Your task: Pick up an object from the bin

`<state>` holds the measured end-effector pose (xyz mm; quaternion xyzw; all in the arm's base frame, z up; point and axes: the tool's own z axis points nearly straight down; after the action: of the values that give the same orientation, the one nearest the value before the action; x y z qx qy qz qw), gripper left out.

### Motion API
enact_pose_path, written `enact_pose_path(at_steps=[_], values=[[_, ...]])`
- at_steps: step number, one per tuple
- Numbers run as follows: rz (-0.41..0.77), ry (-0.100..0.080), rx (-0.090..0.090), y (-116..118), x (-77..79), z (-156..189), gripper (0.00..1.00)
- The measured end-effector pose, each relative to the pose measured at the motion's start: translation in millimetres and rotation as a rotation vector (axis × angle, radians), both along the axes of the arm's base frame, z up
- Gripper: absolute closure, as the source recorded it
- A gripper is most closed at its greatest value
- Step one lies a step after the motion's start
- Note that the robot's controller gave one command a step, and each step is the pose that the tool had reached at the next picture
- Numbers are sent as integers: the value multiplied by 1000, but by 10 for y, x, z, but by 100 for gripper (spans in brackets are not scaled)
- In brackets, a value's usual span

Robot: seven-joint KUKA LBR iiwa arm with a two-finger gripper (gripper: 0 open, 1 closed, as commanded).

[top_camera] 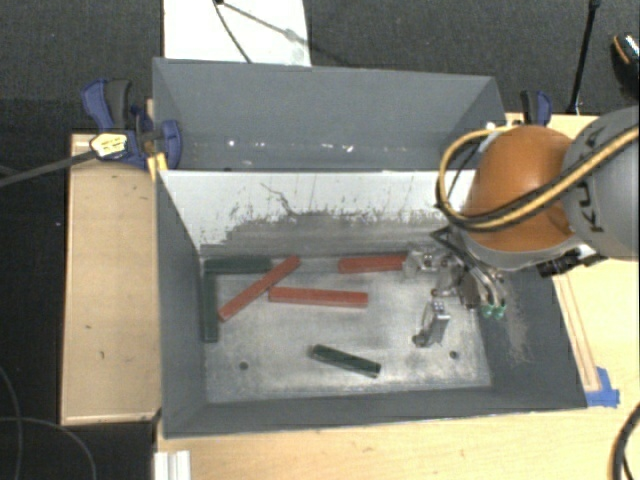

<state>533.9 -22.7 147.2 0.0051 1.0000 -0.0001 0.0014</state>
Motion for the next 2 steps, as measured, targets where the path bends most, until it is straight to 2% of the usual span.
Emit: enact_pose_path(at_steps=[1, 2], values=[[53, -6, 2, 456, -572, 807, 0], [250, -1, 4, 2015, -121, -31, 0]])
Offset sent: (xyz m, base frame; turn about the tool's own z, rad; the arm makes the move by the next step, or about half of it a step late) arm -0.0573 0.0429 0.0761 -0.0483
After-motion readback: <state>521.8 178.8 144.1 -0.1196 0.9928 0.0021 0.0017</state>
